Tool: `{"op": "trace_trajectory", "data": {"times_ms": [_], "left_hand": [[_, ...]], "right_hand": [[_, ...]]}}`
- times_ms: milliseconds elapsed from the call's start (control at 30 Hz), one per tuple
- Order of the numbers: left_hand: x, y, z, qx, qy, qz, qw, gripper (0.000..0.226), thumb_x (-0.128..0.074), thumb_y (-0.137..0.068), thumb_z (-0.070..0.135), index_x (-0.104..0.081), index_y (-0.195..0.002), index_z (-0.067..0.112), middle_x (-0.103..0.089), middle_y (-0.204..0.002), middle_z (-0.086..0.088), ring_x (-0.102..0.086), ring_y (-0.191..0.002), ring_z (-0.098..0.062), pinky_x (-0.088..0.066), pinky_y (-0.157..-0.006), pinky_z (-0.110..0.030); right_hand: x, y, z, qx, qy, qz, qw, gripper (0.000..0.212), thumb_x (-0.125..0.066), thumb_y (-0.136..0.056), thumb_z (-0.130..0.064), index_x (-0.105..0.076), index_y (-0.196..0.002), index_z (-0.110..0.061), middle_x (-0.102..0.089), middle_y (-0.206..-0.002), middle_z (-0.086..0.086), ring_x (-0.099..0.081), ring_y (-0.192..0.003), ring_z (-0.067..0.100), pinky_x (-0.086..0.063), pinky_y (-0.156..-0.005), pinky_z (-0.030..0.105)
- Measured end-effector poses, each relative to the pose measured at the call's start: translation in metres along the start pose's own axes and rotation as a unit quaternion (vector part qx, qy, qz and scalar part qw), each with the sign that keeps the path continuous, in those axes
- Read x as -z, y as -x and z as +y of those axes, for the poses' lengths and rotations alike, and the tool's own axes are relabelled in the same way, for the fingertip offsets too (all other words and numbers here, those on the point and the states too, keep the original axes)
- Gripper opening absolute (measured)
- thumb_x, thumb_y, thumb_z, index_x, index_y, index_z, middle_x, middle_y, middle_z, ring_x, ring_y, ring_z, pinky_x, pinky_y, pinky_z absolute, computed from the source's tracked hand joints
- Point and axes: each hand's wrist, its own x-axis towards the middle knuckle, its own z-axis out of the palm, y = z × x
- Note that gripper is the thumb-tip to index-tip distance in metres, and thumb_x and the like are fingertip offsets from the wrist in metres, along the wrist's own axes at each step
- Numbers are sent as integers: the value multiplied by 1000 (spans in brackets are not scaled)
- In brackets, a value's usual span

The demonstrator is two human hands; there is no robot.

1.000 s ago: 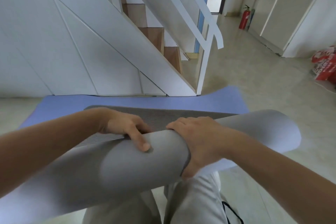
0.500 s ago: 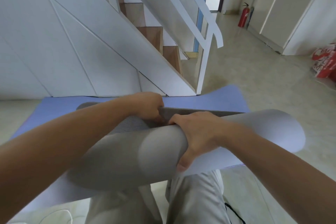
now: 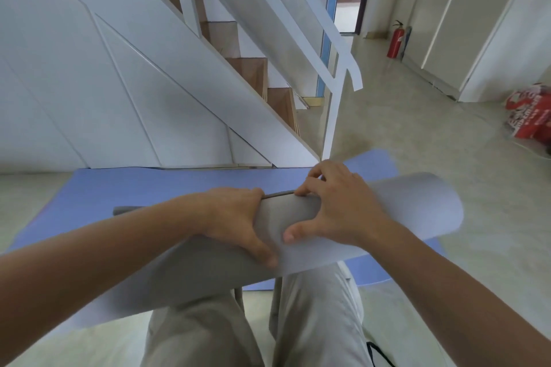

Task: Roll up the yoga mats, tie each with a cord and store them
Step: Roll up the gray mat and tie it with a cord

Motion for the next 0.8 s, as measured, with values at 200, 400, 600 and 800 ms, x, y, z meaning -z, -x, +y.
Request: {"op": "trace_trajectory", "data": {"times_ms": [200,400,600,800], "left_hand": [[9,-5,-15,-18,-24,139,990,93,-76,-45,81,-46,-121,37,-58,-109,17,-56,-97,-10,-46,-86,-34],[58,-44,-54,12,11,314,949,106,-77,-42,77,-39,-133,37,-50,-120,15,-48,-106,-10,-43,-94,-33],[30,-115,-93,89,185,386,899,104,-68,-37,72,-37,-132,41,-43,-111,15,-42,-110,-16,-36,-92,-28],[-1,-201,-117,80,436,391,807,106,-88,-44,47,-34,-134,41,-56,-117,16,-56,-105,-14,-45,-82,-29]], "right_hand": [[-11,5,20,-52,10,142,988,100,-41,-53,-96,-50,-132,-34,-37,-138,-5,-31,-126,18,-27,-106,34],[30,-56,60,-183,-54,298,935,96,-50,-77,-82,-29,-151,-23,-13,-160,7,-10,-147,26,-3,-118,53],[64,-136,96,-286,-333,321,839,121,-72,-65,-74,-14,-154,-16,-11,-160,6,-23,-144,31,-28,-115,49],[-3,-211,78,-233,-534,113,805,147,-83,-45,-69,1,-157,-27,-25,-160,0,-35,-140,23,-38,-110,53]]}}
